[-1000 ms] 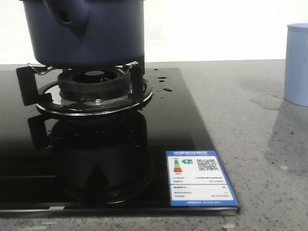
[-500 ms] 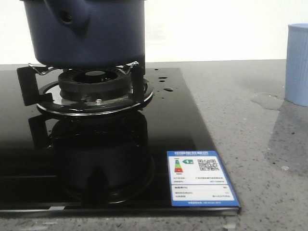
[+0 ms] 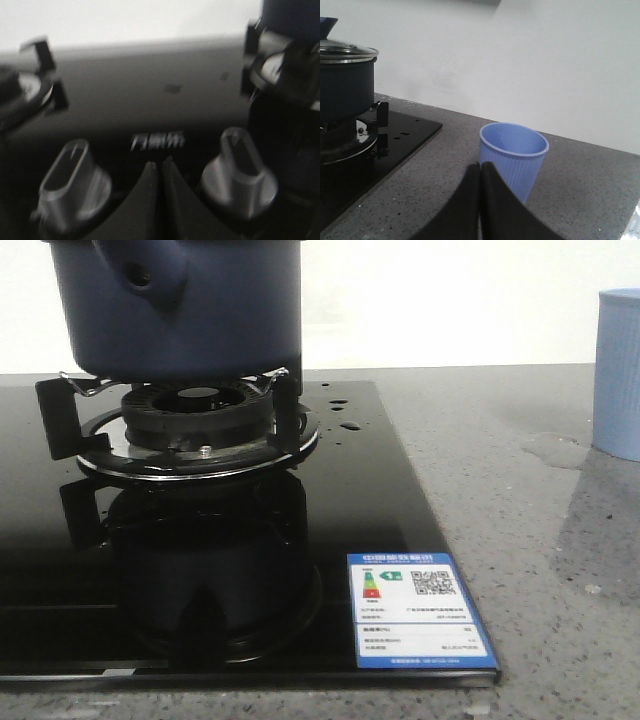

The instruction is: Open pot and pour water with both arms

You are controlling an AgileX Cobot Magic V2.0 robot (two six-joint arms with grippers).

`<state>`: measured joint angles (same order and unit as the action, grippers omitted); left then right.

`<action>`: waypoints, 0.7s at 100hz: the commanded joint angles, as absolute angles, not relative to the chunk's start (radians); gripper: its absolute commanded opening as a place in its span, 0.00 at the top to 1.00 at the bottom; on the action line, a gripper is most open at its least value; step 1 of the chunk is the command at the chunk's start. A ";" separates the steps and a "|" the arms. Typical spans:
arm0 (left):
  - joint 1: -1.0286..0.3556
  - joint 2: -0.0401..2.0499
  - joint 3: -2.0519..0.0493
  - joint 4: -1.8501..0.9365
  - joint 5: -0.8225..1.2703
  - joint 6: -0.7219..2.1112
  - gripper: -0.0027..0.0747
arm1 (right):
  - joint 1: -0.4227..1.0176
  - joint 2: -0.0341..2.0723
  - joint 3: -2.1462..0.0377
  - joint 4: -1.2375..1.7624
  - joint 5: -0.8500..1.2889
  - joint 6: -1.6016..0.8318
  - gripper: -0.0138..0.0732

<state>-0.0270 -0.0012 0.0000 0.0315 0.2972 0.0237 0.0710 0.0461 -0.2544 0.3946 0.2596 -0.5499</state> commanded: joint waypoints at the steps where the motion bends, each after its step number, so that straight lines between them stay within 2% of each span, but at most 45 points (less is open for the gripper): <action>1: 0.001 -0.029 0.040 0.033 0.276 0.009 0.99 | 0.068 0.052 -0.282 0.406 0.180 -0.557 0.92; 70: 0.005 -0.029 0.040 0.018 0.287 0.009 0.99 | 0.068 0.052 -0.282 0.406 0.180 -0.557 0.92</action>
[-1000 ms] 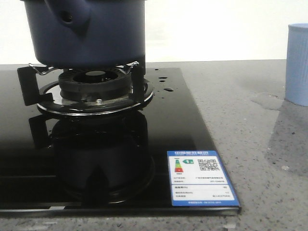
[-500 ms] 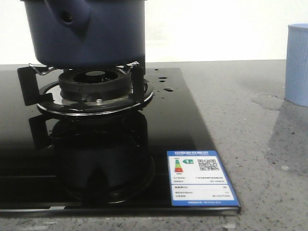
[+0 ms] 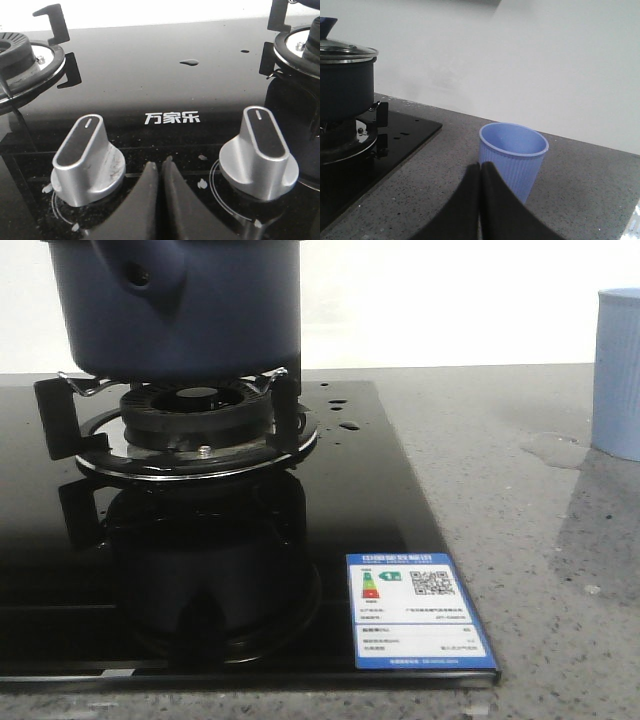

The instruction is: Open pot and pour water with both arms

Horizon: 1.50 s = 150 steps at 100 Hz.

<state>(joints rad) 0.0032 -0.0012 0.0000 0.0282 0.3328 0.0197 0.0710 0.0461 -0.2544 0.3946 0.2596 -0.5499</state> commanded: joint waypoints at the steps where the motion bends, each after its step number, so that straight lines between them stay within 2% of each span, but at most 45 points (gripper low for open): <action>1: 0.005 -0.029 0.040 0.018 0.287 0.009 0.99 | 0.068 0.052 -0.282 0.406 0.180 -0.557 0.92; 54: 0.005 -0.029 0.040 0.018 0.287 0.009 0.99 | 0.068 0.052 -0.275 0.458 0.196 -0.557 0.92; 81: 0.005 -0.029 0.040 0.018 0.286 0.009 0.99 | 0.064 0.054 -0.094 0.555 -0.146 -0.619 0.92; 103: 0.005 -0.029 0.040 0.018 0.286 0.009 0.99 | 0.064 0.054 -0.051 0.470 -0.169 -0.617 0.92; 110: 0.005 -0.029 0.040 0.018 0.286 0.009 0.99 | 0.050 0.054 -0.017 0.221 -0.201 -0.504 0.92; 116: 0.005 -0.029 0.040 0.018 0.286 0.009 0.99 | 0.024 0.054 0.023 0.059 -0.211 -0.248 0.92; 125: 0.005 -0.029 0.040 0.018 0.286 0.009 0.99 | -0.031 0.054 0.018 -0.156 -0.031 0.044 0.92; 150: 0.005 -0.029 0.040 0.018 0.286 0.009 0.99 | -0.129 0.052 0.020 -0.176 0.163 0.074 0.92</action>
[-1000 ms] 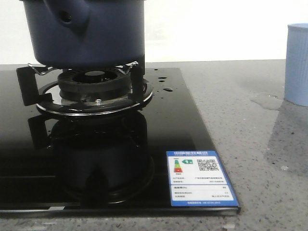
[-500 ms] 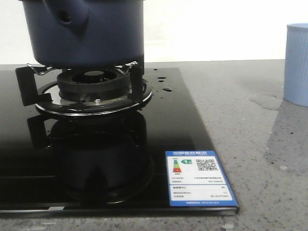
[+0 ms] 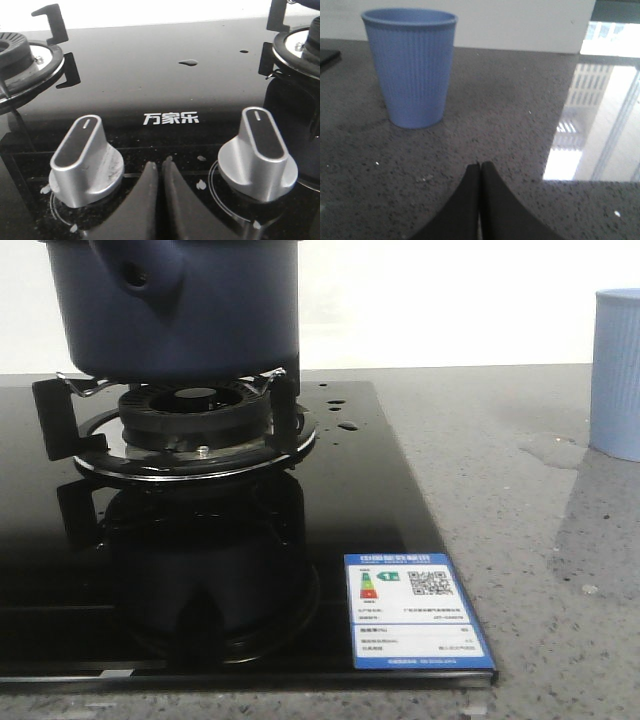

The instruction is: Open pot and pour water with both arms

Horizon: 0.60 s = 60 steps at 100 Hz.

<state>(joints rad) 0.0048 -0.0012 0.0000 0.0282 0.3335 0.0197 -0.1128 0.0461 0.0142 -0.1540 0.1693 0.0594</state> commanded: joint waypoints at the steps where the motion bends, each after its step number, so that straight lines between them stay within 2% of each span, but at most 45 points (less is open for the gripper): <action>1: 0.005 -0.029 0.040 0.018 0.286 0.009 0.99 | -0.129 0.052 0.020 -0.176 0.175 0.074 0.92; 12: 0.005 -0.029 0.040 0.018 0.286 0.009 0.99 | -0.129 0.052 0.020 -0.176 0.279 0.074 0.92; 60: 0.005 -0.029 0.040 0.018 0.286 0.009 0.99 | -0.129 0.037 0.020 -0.176 0.288 0.041 0.92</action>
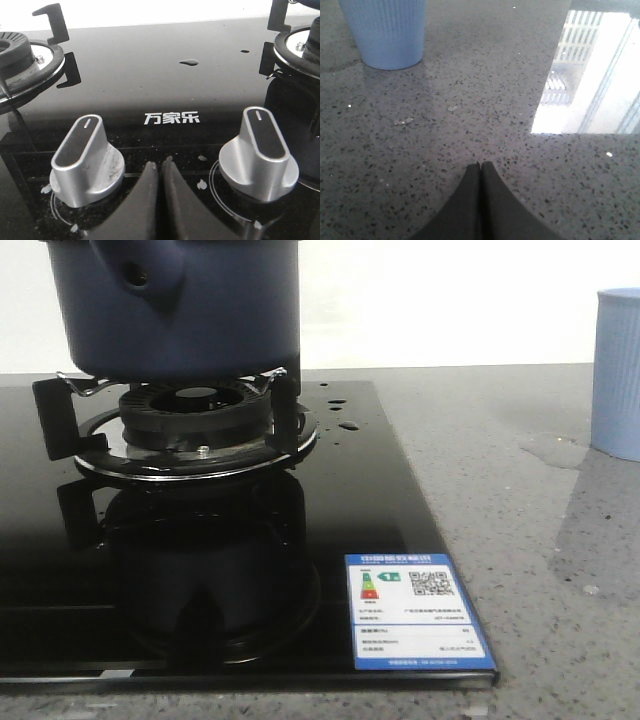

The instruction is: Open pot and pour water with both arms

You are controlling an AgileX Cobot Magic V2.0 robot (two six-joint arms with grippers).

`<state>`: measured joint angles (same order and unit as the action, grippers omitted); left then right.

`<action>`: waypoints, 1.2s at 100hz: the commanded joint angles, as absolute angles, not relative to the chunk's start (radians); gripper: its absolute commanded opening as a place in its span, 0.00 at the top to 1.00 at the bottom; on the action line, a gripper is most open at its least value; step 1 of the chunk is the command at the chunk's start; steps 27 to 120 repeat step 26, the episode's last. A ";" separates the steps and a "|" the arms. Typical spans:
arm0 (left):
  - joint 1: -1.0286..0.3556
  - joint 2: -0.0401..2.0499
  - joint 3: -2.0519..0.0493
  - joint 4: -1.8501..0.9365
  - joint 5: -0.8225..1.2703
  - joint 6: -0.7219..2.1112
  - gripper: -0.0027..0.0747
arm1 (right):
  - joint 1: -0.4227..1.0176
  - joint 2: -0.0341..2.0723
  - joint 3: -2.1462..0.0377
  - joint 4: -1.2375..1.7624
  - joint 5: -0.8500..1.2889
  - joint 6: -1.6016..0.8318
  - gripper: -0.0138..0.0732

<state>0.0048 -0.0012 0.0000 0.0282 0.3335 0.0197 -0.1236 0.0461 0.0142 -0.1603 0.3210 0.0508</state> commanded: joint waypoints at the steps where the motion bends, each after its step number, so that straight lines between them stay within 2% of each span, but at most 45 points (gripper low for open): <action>1: 0.005 -0.029 0.040 0.018 0.286 0.009 0.99 | -0.129 0.027 0.020 -0.176 0.290 0.041 0.92; 10: 0.005 -0.029 0.040 0.018 0.286 0.009 0.99 | -0.132 -0.039 0.020 -0.176 0.294 0.041 0.92; 120: 0.005 -0.029 0.040 0.018 0.286 0.009 0.99 | -0.132 -0.032 0.020 -0.176 0.277 0.041 0.92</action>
